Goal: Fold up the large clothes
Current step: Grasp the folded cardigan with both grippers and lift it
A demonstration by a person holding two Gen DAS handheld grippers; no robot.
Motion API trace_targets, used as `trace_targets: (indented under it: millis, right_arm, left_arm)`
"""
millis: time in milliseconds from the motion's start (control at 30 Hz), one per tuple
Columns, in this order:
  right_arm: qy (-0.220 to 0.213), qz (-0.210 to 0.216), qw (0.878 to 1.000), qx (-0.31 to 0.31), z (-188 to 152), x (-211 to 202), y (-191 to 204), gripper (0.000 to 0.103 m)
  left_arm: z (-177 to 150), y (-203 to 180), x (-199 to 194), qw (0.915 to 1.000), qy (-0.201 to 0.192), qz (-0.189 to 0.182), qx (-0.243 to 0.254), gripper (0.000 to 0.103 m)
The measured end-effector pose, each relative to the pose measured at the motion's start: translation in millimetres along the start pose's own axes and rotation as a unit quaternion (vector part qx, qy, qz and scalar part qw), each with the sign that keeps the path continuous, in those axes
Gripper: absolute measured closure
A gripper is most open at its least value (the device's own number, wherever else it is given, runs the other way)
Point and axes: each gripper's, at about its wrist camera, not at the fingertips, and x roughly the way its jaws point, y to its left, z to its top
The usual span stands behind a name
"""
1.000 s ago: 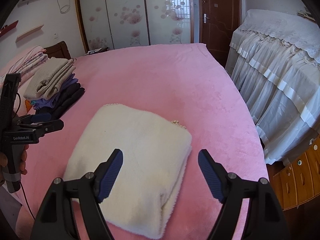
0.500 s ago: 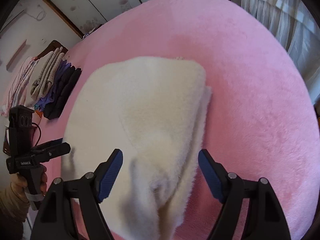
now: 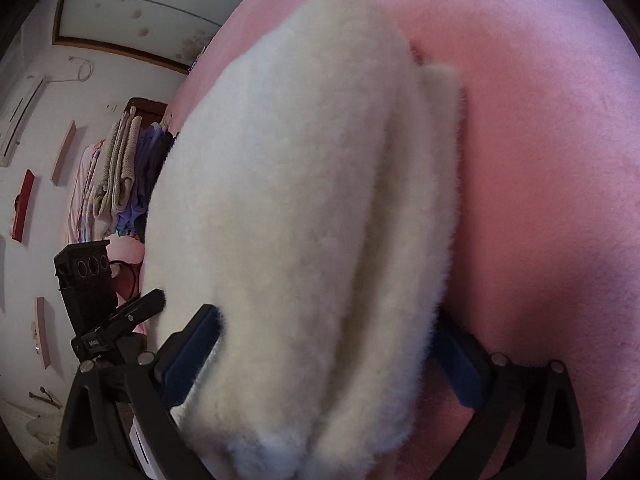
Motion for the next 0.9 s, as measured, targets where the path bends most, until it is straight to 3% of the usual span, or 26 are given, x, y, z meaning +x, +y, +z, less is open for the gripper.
trace_targets:
  millis: [167,333,533,667,767,833,900]
  right_arm:
    - [0.006,0.001,0.999,-0.034,6,11,14,0.0]
    - [-0.003,-0.009,0.998,-0.055,7,13,19,0.003]
    - [-0.021,-0.013,0.997,-0.072,6,11,20,0.008]
    - [-0.043,0.006,0.997,-0.068,5,13,22,0.009]
    - [-0.057,0.01,0.996,-0.073,-1,9,27,0.024]
    - [-0.076,0.016,0.995,-0.069,-6,-1,36,0.043]
    - [-0.092,0.03,0.993,-0.064,-15,-9,49,0.047]
  left_arm:
    - [-9,21,6,0.9963,0.028,-0.054,-0.06,0.0]
    - [-7,29,31,0.9903,0.059,-0.096,-0.082,0.0]
    - [-9,27,38,0.9892,0.058,-0.104,-0.085,0.0]
    - [-8,21,34,0.9929,0.05,-0.08,-0.073,0.006]
    - [-9,8,20,0.9962,0.045,-0.054,-0.05,0.021]
    - [-16,-3,4,0.998,0.037,-0.044,-0.027,0.027]
    - [-29,-11,-12,0.9986,0.036,-0.039,-0.01,0.029]
